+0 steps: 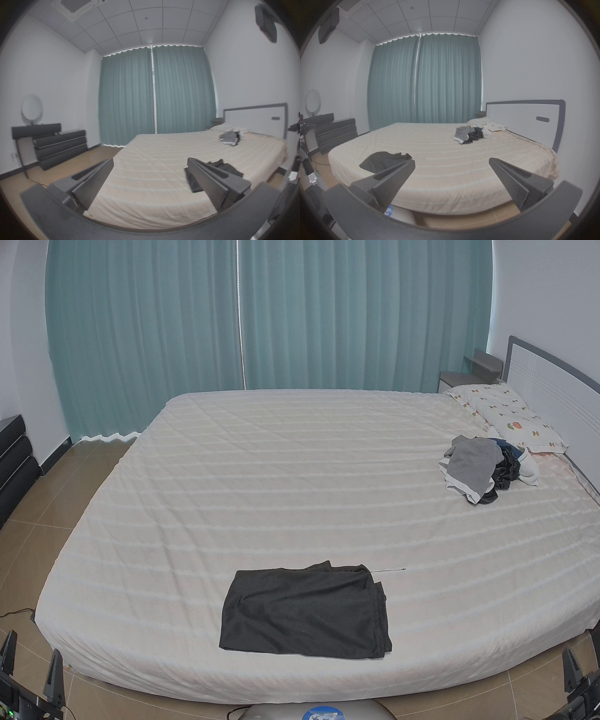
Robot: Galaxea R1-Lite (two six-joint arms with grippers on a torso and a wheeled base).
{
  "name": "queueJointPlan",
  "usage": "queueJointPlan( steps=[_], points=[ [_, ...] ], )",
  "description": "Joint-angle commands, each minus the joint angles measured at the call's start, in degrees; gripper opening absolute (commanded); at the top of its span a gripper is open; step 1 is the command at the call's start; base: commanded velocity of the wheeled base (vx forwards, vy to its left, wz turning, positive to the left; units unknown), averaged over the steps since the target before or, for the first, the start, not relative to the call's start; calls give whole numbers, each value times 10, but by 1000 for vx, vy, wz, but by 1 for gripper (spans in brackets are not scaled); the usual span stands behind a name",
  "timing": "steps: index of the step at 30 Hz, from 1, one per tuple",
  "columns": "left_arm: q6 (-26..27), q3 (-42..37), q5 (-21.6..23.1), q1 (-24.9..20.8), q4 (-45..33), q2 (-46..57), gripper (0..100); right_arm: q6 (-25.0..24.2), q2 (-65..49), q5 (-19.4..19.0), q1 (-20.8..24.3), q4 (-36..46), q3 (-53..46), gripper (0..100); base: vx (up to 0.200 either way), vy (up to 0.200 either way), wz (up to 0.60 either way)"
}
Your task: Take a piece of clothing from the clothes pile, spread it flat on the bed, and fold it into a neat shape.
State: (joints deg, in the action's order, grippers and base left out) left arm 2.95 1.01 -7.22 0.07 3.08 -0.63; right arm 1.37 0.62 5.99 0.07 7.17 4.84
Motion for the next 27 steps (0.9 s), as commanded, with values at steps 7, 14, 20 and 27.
queueJointPlan(
  steps=[7, 14, 20, 27],
  points=[
    [-27, -7, 96, 0, -48, -3, 100, 13, -6, -83, 1, -63, -48, 100, 0, 0, 0],
    [-23, -8, 91, 0, -37, -2, 100, 6, -6, -82, 2, -71, -48, 100, 0, 0, 0],
    [-33, -8, 70, 0, -37, -3, 100, 0, -6, -82, 2, -72, -48, 100, 0, 0, 0],
    [-33, -8, 70, 0, -37, -2, 100, 0, -6, -82, 2, -72, -48, 100, 0, 0, 0]
  ],
)
